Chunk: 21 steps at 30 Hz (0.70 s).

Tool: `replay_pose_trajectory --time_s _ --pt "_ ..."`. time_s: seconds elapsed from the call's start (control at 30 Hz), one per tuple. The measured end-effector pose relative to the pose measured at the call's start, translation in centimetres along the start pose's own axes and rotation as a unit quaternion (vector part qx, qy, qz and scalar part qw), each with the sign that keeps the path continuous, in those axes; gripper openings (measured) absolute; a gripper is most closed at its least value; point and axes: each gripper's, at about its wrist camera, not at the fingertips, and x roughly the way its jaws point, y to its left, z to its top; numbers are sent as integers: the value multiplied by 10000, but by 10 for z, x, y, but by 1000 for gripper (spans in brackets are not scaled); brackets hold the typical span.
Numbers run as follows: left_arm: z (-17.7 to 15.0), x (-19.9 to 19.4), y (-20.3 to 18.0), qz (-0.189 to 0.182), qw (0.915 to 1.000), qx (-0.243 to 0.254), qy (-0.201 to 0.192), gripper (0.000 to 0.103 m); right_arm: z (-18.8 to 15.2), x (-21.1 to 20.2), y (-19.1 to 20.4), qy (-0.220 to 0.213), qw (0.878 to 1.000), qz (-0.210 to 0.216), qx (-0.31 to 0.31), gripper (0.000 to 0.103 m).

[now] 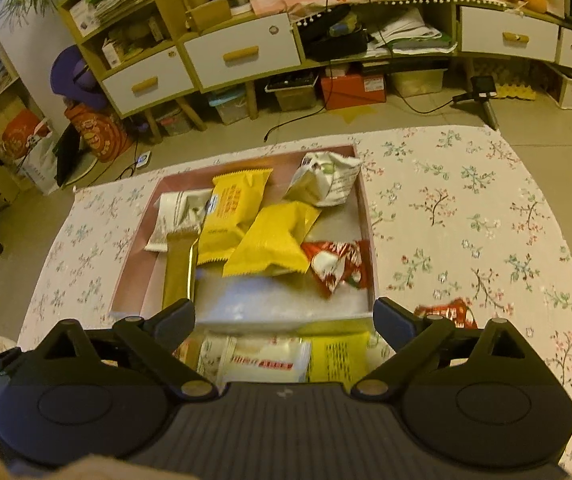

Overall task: Organize snacks
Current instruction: 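Move both tools back over the remaining snacks beside the box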

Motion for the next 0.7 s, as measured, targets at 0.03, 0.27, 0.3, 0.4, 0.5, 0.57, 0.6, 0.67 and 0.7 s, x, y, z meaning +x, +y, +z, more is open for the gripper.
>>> replay_pose_trajectory --time_s 0.03,0.27,0.3,0.4,0.5,0.57,0.6,0.67,0.7 --pt "-2 -1 0 14 10000 -5 1 93 -4 -2 2 3 10000 -5 -24 95" --pt "-16 -7 6 -4 9999 -108 15 94 -23 -5 3 76 9999 2 -117 96" --pt "-18 -8 6 -11 9999 -113 4 94 -25 -5 3 94 9999 17 -119 96" --pt "-26 -10 7 1 10000 -56 -67 94 -36 -5 0 147 9998 69 -152 97" --pt "-36 -10 7 36 9998 91 -150 94 -45 -7 2 214 9989 124 -399 97" --pt "-41 -10 7 -19 9996 219 -154 94 -50 -10 2 217 9984 135 -510 98" --pt "-44 -10 7 -44 9994 293 -173 94 -53 -11 2 225 9982 157 -526 98" --pt "-48 -10 7 -84 9988 427 -226 94 -59 -11 2 265 9977 180 -598 98" --pt "-50 -10 8 -126 9983 511 -256 94 -61 -11 2 286 9974 159 -649 98"
